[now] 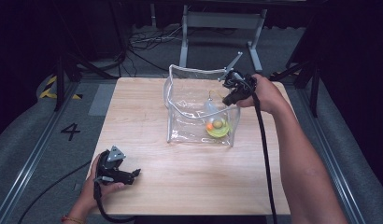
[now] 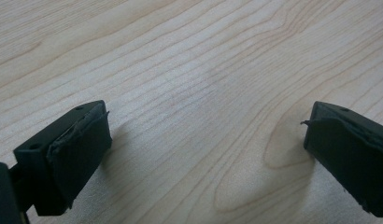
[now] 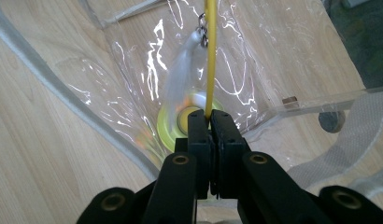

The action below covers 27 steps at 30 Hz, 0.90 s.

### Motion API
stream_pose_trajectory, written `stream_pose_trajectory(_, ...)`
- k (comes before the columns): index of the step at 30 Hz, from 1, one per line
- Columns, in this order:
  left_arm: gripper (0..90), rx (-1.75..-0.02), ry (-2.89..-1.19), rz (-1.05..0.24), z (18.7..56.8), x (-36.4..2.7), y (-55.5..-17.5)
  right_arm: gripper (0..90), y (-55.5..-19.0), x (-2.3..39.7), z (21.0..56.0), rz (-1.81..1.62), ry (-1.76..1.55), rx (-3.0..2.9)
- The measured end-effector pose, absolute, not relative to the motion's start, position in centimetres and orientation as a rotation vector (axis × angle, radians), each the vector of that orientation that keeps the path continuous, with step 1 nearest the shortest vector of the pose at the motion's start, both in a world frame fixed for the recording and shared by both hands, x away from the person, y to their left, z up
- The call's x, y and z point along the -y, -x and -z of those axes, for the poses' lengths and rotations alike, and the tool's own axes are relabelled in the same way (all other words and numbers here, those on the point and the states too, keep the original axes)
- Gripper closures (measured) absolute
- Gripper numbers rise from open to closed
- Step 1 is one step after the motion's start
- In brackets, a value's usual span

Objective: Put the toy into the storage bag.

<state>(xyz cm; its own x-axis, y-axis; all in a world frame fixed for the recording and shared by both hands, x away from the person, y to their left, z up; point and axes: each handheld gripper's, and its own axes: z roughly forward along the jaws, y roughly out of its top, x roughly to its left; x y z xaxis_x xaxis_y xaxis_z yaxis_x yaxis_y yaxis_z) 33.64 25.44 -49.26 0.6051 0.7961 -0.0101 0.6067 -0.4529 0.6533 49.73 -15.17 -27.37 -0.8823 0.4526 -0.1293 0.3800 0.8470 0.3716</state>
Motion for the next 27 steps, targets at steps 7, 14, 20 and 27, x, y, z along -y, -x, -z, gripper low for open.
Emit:
stream_pose_trajectory(7,1.0,-1.102,-2.211,-0.398,49.3,-25.4,-33.6,83.6,-49.6,15.7,27.1,-0.560,-0.640,-2.798)
stream_pose_trajectory(14,1.0,-1.102,-2.210,-0.397,49.3,-25.4,-33.6,76.8,-48.8,15.9,26.6,-0.608,-0.647,-2.746)
stream_pose_trajectory(20,1.0,-1.102,-2.211,-0.397,49.3,-25.4,-33.6,66.4,-48.4,16.5,26.1,-0.621,-0.670,-2.689)
stream_pose_trajectory(27,1.0,-1.102,-2.211,-0.397,49.3,-25.4,-33.6,48.6,-47.5,17.4,25.1,-0.679,-0.685,-2.611)
